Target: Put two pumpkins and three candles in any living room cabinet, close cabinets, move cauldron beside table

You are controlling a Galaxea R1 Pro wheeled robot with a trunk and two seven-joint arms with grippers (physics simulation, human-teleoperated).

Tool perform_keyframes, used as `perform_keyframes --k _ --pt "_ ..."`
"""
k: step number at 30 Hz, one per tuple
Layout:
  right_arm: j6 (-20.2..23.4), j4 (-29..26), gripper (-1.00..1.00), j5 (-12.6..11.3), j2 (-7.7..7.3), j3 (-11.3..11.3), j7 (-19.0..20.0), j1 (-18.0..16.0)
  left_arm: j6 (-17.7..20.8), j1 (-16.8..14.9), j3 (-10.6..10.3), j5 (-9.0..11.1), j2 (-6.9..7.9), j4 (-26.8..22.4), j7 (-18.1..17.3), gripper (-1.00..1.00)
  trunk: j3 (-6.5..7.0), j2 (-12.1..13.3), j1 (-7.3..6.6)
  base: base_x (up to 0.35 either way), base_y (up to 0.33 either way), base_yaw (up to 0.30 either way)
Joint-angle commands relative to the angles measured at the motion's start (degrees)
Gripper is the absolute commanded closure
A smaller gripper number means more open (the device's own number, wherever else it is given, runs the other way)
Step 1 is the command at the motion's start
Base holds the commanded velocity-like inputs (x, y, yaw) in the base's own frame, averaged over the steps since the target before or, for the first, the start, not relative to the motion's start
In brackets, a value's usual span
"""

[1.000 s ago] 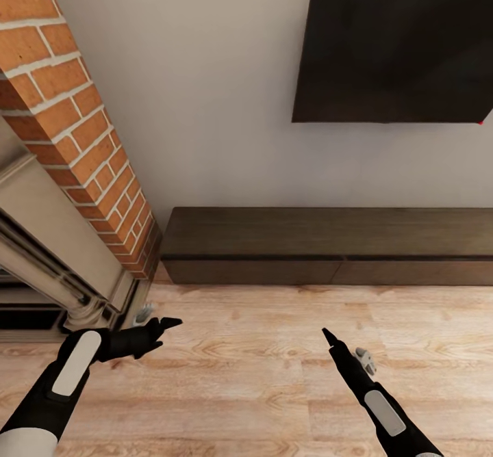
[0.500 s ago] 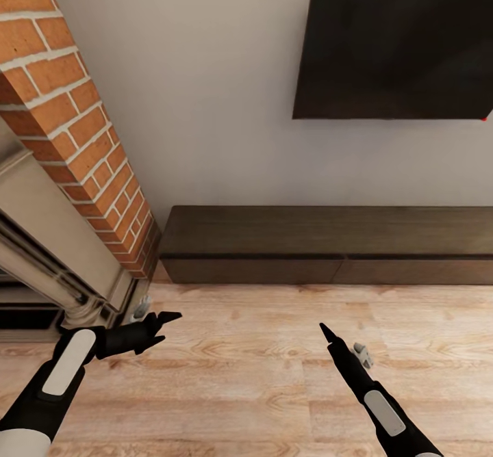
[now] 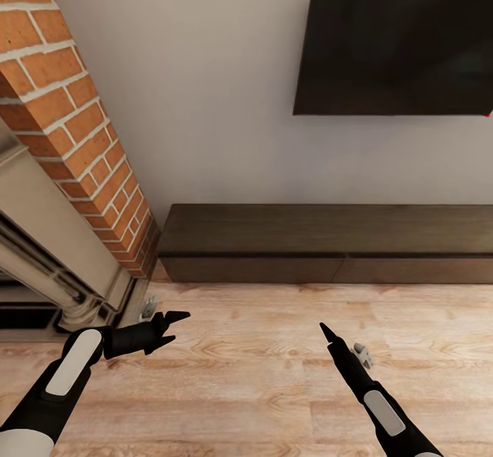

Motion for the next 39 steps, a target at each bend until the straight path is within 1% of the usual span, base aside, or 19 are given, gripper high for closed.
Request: perform_keyframes --k 1,6,12,13,14,17,19,24,27,29,31,33,35,36,39 --pt "0.2 0.1 -1.00 -0.6 -0.01 0.0 0.4 0.0 0.2 0.0 0.0 -0.3 0.02 0.0 -0.4 -1.00 -0.23 -0.4 0.23 0.000 0.000 0.000" --pt "-0.7 0.0 -1.00 -0.5 0.04 0.0 0.8 0.0 0.2 0.0 0.0 -0.2 0.02 0.0 -0.4 -1.00 -1.12 -2.4 1.33 0.000 0.000 0.000" --pt "-7.8 0.0 -1.00 -0.6 0.01 0.0 0.7 0.0 0.2 0.0 -0.1 -0.1 0.02 0.0 -0.4 -1.00 -2.20 -4.9 2.64 0.000 0.000 0.000" --pt "-8.6 0.1 -1.00 -0.7 -0.05 -0.1 1.4 0.0 0.2 0.0 -0.1 0.0 0.02 0.0 -0.4 -1.00 -2.38 -5.3 2.86 0.000 0.000 0.000" --pt "-8.8 0.1 -1.00 -0.8 -0.04 -0.1 3.4 0.0 0.2 -0.1 -0.1 0.3 0.02 0.0 -0.4 -1.00 -2.56 -5.7 3.08 0.000 0.000 0.000" --pt "-8.4 0.2 -1.00 -1.9 0.00 0.0 11.2 0.0 0.2 0.0 -0.2 0.9 0.02 -0.1 -0.4 -1.00 -3.10 -6.9 3.74 0.000 0.000 0.000" --pt "-8.4 0.2 -1.00 -2.6 0.03 0.0 13.2 0.0 0.2 0.0 -0.3 1.0 0.02 -0.1 -0.4 -1.00 -3.46 -7.7 4.18 0.000 0.000 0.000" --pt "-9.1 0.2 -1.00 -3.1 0.31 -0.1 12.4 0.0 0.2 0.0 -0.3 1.1 0.02 -0.1 -0.4 -1.00 -4.35 -9.7 5.28 0.000 0.000 0.000" --pt "-8.8 0.2 -1.00 -4.2 0.32 -0.6 12.4 0.0 0.2 0.0 -0.3 1.1 0.02 -0.1 -0.4 -1.00 -4.89 -10.9 5.94 0.000 0.000 0.000" --pt "-7.9 0.1 -1.00 -6.4 0.32 -0.8 13.7 0.0 0.2 0.0 -0.3 1.1 0.02 -0.1 -0.4 -1.00 -5.25 -11.7 6.38 0.000 0.000 0.000" --pt "-7.0 0.1 -1.00 -8.0 0.35 -0.8 16.2 0.0 0.2 0.0 -0.3 1.1 0.02 -0.1 -0.4 -1.00 -5.61 -12.5 6.82 0.000 0.000 0.000" --pt "-6.5 0.2 -1.00 -8.8 0.43 -0.8 17.7 0.0 0.2 0.0 -0.3 1.2 0.02 -0.1 -0.4 -1.00 -5.97 -13.3 7.26 0.000 0.000 0.000" --pt "-6.3 0.2 -1.00 -9.5 0.56 -0.8 18.2 0.0 0.2 0.0 -0.3 1.5 0.02 -0.1 -0.4 -1.00 -6.33 -14.1 7.69 0.000 0.000 0.000" --pt "-6.3 0.2 -1.00 -9.9 0.88 -0.8 18.5 0.0 0.2 0.0 -0.3 1.8 0.02 -0.1 -0.4 -1.00 -6.51 -14.5 7.91 0.000 0.000 0.000" --pt "-6.2 0.4 -1.00 -10.5 2.73 -0.8 18.7 0.0 0.2 0.0 -0.4 2.2 0.02 -0.1 -0.4 -1.00 -7.05 -15.7 8.57 0.000 0.000 0.000"
